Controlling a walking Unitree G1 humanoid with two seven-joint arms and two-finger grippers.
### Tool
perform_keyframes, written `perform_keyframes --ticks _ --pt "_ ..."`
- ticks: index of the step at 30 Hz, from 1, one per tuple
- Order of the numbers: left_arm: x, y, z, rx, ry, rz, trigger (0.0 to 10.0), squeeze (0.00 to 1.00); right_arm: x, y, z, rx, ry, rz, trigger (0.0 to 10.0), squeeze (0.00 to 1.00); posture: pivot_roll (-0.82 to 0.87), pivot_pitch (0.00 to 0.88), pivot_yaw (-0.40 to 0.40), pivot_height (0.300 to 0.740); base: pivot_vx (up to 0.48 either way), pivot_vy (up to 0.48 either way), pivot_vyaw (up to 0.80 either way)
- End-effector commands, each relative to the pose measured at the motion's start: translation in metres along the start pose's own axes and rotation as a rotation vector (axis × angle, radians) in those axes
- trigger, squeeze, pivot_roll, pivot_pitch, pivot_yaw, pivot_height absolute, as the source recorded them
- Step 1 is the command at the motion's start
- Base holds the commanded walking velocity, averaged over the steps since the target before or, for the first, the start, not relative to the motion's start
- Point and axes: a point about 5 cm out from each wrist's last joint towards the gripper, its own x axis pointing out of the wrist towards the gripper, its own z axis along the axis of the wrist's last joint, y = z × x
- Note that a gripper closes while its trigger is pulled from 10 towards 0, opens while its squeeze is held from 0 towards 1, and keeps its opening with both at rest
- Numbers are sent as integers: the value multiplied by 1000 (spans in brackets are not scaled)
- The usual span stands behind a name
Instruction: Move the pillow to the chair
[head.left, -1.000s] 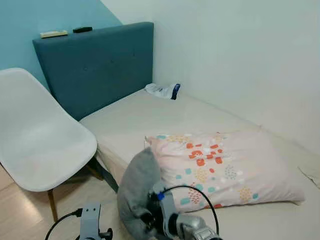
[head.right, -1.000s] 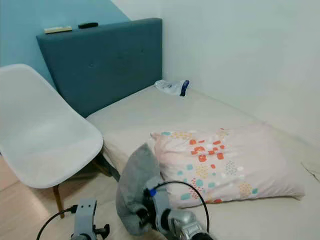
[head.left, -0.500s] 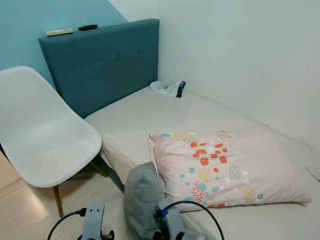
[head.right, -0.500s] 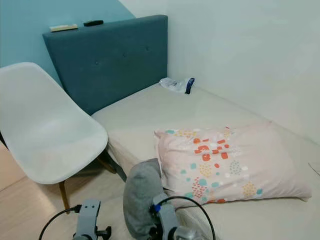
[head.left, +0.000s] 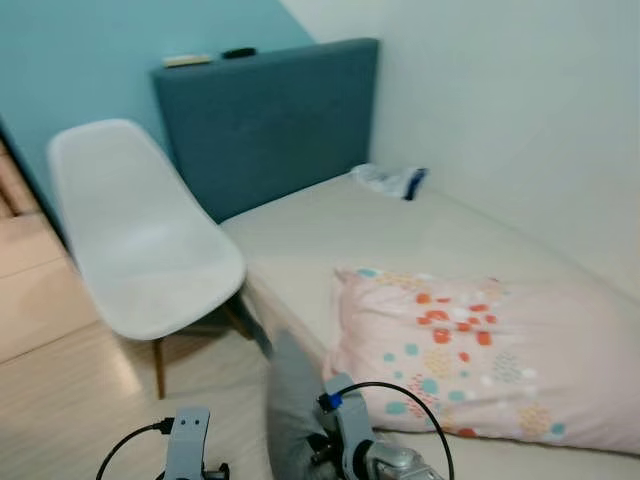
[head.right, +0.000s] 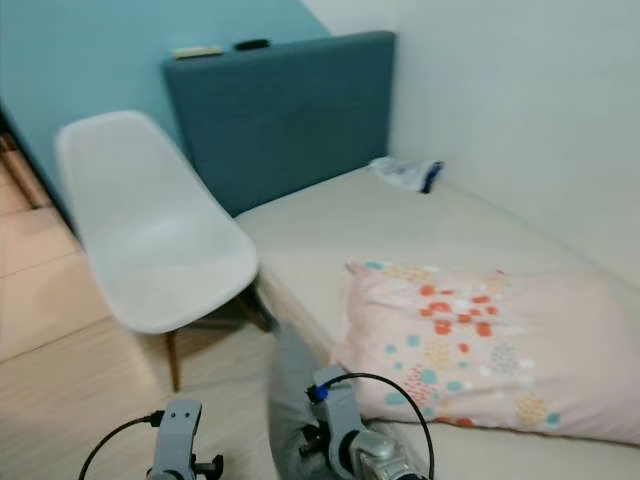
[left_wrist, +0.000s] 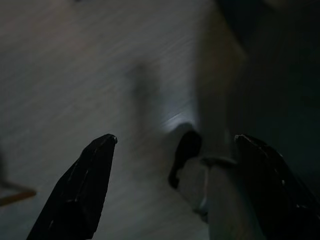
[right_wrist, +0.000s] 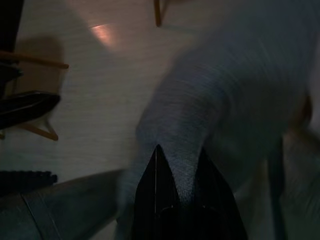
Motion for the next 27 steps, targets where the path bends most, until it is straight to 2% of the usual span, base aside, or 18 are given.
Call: perform_keyframes --ticks 1,3,21,27 --pt "0 -2 0 2 10 -9 10000 0 1 -1 11 7 -62 -4 10000 0 70 0 -57 730 0 0 0" --pt "0 -3 0 5 10 -13 10000 0 1 -1 11 8 -61 4 10000 0 68 0 -56 730 0 0 0" --pt "0 -7 -2 17 28 -50 10000 0 -1 3 -4 -14 -1 27 10000 0 71 0 -52 730 0 0 800" --pt "0 -8 -2 15 33 -58 10000 0 -2 -6 -3 -32 9 -64 10000 0 69 0 -49 730 0 0 411"
